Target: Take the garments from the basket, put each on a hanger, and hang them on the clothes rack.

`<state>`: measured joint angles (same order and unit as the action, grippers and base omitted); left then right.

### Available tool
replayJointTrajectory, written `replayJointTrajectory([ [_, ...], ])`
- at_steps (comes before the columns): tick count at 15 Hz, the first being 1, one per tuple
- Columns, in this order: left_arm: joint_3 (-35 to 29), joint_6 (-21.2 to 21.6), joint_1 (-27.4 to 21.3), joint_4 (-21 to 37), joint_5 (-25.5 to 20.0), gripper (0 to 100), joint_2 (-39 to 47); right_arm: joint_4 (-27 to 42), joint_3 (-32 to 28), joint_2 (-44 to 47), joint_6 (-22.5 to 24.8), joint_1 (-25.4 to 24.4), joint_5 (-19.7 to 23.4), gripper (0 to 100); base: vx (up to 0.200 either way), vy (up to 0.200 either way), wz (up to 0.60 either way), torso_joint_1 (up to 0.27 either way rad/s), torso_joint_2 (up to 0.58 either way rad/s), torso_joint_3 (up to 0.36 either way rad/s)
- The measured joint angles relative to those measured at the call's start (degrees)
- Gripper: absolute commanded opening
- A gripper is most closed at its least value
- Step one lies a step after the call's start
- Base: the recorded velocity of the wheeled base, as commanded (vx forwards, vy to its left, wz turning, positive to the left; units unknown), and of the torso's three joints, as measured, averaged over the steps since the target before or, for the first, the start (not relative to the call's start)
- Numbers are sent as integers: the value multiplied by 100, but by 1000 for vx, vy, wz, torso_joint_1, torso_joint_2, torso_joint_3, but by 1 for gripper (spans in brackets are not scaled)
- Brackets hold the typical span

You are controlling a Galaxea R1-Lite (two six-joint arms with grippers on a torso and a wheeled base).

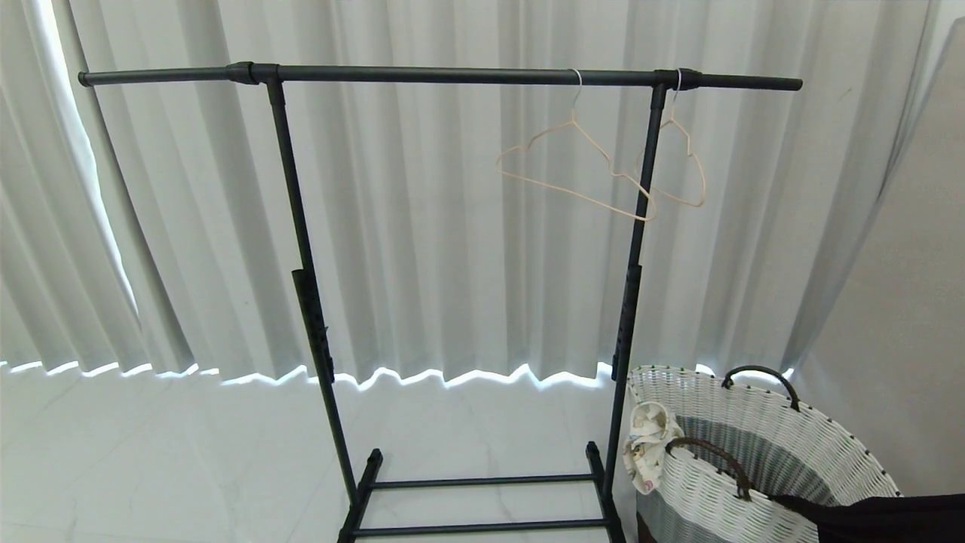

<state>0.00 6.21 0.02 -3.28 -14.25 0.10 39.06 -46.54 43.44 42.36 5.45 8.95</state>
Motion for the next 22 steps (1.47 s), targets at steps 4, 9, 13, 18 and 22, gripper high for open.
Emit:
replayJointTrajectory([
  [4, 0, 312, 5, 6, 22, 100, 0, -169, -130, 546, -180, -716, 244, 0, 0, 0, 0, 0, 0, 0],
  [9, 0, 685, 0, 6, -124, 100, 0, -778, -185, 1357, -780, -1846, 202, 0, 0, 0, 0, 0, 0, 0],
  [13, 0, 718, 5, 6, -274, 100, 0, -1048, -196, 2031, -1031, -2497, 191, 0, 0, 0, 0, 0, 0, 0],
  [18, -104, -336, 0, 16, 635, 100, 37, -1109, -233, 2371, -1636, -3111, 178, 0, 0, 0, 0, 0, 0, 0],
  [22, -831, -694, -55, -5, 747, 100, 742, -1120, -240, 2422, -1664, -3199, 128, 0, 0, 0, 0, 0, 0, 0],
])
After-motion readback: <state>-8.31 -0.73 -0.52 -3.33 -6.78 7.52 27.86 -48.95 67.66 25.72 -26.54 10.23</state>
